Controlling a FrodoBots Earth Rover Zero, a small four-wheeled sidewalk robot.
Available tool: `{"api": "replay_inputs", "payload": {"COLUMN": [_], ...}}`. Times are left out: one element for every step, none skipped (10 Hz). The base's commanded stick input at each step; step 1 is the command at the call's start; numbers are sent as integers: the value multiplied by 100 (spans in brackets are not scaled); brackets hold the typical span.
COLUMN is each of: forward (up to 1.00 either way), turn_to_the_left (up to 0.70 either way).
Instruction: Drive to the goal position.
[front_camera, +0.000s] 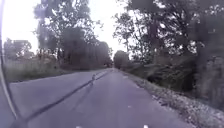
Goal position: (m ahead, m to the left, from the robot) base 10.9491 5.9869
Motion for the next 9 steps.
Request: {"api": "replay_inputs", "payload": {"forward": [70,70,70,70,70,70,70,70,70], "turn_to_the_left": [0,0,8,2,0,0,0,0,0]}}
